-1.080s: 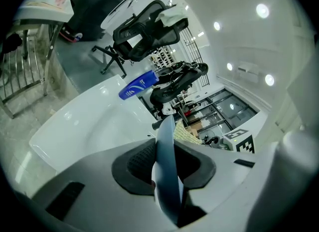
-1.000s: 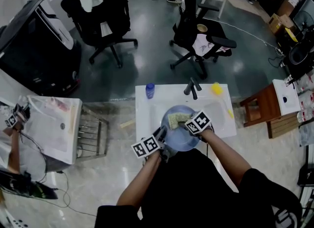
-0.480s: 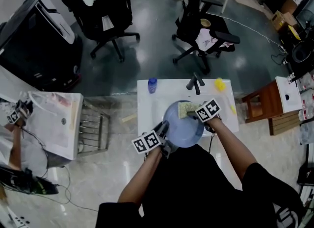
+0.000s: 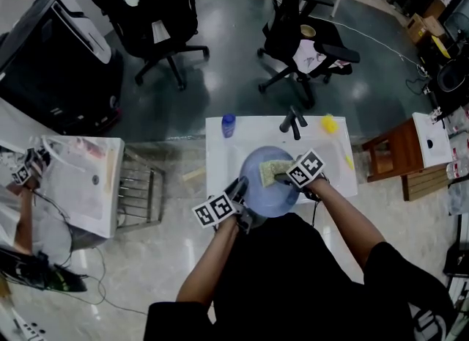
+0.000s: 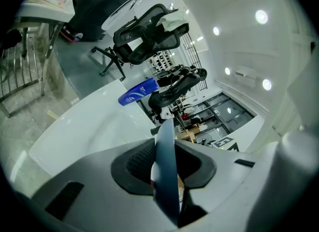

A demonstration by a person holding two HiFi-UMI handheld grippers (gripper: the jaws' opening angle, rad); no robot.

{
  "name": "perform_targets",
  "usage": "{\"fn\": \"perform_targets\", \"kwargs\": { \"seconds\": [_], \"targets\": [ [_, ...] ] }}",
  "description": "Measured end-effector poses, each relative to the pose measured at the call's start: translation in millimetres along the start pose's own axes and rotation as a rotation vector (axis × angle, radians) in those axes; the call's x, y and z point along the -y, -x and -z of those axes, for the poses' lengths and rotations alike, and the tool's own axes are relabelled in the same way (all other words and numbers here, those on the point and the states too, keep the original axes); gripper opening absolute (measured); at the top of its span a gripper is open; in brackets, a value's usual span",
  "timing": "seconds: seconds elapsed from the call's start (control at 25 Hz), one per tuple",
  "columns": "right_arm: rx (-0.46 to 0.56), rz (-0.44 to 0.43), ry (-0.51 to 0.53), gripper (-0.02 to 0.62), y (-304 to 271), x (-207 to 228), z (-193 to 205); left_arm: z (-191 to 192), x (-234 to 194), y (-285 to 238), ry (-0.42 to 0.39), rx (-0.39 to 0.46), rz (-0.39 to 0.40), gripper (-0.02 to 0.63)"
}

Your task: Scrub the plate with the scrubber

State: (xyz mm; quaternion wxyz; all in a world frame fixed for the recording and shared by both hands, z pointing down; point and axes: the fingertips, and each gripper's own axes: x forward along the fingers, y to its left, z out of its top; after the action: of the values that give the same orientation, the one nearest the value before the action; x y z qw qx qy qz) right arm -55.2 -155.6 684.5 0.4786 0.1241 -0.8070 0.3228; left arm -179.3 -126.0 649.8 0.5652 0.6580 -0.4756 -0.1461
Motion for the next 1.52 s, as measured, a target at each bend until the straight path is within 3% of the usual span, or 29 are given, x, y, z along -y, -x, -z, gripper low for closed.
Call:
{"fn": "perform_targets", "kwargs": {
  "seconds": [0.24,0.64,1.08,1.52],
  "targets": [
    [-0.029,-0.083,0.024,0.066,-12,-29,4,-8,-4,0,0.010,0.017,-0.012,0.087],
    [-0.097,-0.148,0.093,0.066,-23,-62,12,-12,-4,-3,0.006,0.027,0.000,0.089],
    [-0.075,-0.171,0.002,0.067,-13,-32,10,-18,4,-5,-0.006,0.056,0.013,0.091],
    [-0.088,-0.108,-0.004,0.067,11,21,8,-17,21,-14,-0.031,0.051,0.025,0.091]
  ]
}}
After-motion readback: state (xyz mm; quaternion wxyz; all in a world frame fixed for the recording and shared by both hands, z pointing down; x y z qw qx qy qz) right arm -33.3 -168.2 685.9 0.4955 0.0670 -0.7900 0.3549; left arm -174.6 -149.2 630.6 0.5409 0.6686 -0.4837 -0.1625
